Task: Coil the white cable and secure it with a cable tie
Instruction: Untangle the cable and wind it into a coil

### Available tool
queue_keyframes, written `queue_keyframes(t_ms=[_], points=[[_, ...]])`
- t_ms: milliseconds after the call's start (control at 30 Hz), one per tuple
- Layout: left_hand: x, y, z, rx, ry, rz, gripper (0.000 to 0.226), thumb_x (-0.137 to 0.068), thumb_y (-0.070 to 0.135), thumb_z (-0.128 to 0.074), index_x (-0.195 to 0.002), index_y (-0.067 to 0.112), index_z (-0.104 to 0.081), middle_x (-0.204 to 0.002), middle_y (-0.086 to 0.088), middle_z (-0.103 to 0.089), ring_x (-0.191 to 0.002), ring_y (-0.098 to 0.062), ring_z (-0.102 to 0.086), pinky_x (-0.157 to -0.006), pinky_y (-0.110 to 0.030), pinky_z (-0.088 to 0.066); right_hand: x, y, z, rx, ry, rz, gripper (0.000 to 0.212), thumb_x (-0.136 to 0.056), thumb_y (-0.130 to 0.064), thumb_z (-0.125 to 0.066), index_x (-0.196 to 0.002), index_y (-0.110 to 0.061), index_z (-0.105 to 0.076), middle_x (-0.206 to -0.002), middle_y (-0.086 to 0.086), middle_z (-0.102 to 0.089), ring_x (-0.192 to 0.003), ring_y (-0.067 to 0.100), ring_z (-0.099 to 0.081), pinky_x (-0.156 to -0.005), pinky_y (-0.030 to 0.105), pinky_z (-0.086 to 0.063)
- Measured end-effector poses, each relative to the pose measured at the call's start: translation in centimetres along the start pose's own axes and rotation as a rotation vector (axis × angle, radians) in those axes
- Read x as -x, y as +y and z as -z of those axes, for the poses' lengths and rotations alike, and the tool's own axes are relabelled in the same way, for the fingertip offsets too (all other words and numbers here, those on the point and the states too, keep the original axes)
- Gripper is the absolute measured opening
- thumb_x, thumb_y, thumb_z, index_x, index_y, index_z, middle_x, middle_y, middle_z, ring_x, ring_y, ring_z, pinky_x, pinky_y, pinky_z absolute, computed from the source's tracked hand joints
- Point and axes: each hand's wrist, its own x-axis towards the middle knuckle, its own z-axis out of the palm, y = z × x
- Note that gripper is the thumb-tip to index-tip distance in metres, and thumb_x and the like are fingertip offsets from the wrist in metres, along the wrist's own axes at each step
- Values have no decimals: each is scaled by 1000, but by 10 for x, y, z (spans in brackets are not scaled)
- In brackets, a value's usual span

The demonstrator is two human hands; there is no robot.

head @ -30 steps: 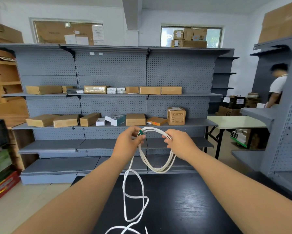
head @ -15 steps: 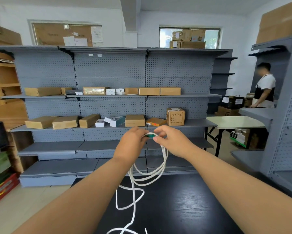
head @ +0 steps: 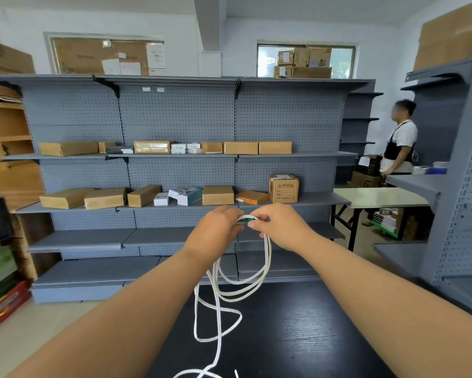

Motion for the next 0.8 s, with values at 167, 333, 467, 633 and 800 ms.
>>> queue_keyframes(t_ms=[167,333,467,633,800], points=[[9,0,-2,350,-61,269,22,-86,21,-64,-106,25,-57,-87,-3,-64,-82,-20,-61,-68,-25,-42,-1,4,3,-137,67,-70,21,-93,-17,-55,-106,-8,-70,-99,13,-71,-84,24,-71,-83,38,-53],[19,-7,-7,702,-128,400,12,-82,16,-69,-88,20,-60,-76,-3,-66,-70,-16,-64,-76,-29,-53,-1,10,5,-376,161,-183,23,-92,-11,-58,-112,-9,-68,-94,8,-66,-70,19,-65,-70,32,-55],[25,-13,-3,820,-177,420,10,-80,11,-71,-86,14,-64,-73,-1,-65,-69,-13,-63,-71,-20,-48,-1,15,6,-511,231,-253,28,-91,-9,-59,-118,-7,-65,-90,0,-62,-68,15,-63,-77,39,-58],[22,-18,4,755,-197,429,7,-81,12,-71,-83,17,-66,-72,3,-64,-65,-8,-60,-68,-19,-46,-1,23,5,-567,297,-296,25,-92,-10,-58,-115,-10,-67,-90,-1,-65,-74,19,-66,-80,44,-58],[9,-17,16,394,-135,301,0,-85,21,-67,-85,22,-67,-71,8,-62,-64,-4,-53,-63,-18,-41,-1,28,5,-420,292,-269,21,-92,-15,-58,-109,-9,-69,-87,0,-65,-82,20,-68,-84,40,-56]])
